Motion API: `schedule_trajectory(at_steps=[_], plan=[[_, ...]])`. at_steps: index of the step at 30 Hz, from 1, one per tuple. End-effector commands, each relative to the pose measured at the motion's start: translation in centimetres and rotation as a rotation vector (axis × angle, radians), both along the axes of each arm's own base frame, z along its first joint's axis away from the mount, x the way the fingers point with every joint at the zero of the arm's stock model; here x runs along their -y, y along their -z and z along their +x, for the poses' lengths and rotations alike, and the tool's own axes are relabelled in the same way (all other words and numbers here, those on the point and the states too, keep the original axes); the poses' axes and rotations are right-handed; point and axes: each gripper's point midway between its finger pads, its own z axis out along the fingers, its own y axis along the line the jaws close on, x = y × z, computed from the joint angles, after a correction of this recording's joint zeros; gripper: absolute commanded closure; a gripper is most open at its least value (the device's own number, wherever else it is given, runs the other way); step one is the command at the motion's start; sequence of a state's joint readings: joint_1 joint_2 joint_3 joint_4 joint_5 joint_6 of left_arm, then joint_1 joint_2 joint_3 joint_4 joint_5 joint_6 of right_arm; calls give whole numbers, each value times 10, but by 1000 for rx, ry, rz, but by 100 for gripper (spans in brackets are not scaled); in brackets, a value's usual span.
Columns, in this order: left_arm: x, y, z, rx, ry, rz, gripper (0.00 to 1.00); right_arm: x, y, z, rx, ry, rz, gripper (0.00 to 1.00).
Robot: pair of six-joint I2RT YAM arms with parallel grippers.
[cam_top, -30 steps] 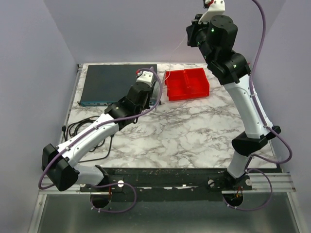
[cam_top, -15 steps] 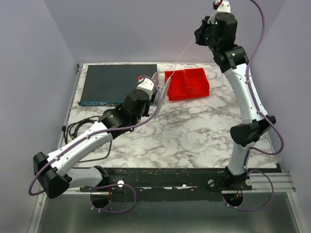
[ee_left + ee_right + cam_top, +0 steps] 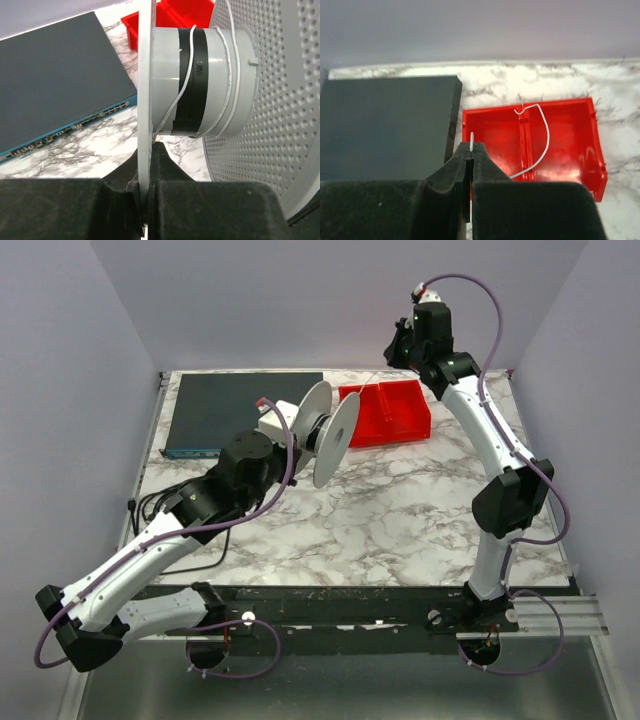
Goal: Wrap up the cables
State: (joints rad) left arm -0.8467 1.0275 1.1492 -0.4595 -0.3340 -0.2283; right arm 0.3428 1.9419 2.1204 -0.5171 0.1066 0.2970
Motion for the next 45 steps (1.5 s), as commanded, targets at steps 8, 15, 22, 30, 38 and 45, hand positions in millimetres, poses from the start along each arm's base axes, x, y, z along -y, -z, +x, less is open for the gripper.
schedule_trajectory(at_steps=[8,15,22,30,38,45], plan=[[0,-107,-11,30,-42,-353,100,-34,69,-35,-105,-114,183,99],[-18,-133,15,-19,-258,-511,100,-77,98,-102,-122,-187,251,99],[-26,-139,44,-44,-396,-602,100,-114,99,-159,-105,-216,276,99],[-38,-113,89,-48,-557,-532,100,-130,80,-199,-75,-196,255,99],[-29,-65,115,-64,-592,-336,100,-134,57,-213,-39,-175,102,99],[-14,-18,113,-107,-515,-192,100,-126,32,-211,22,-168,6,99]])
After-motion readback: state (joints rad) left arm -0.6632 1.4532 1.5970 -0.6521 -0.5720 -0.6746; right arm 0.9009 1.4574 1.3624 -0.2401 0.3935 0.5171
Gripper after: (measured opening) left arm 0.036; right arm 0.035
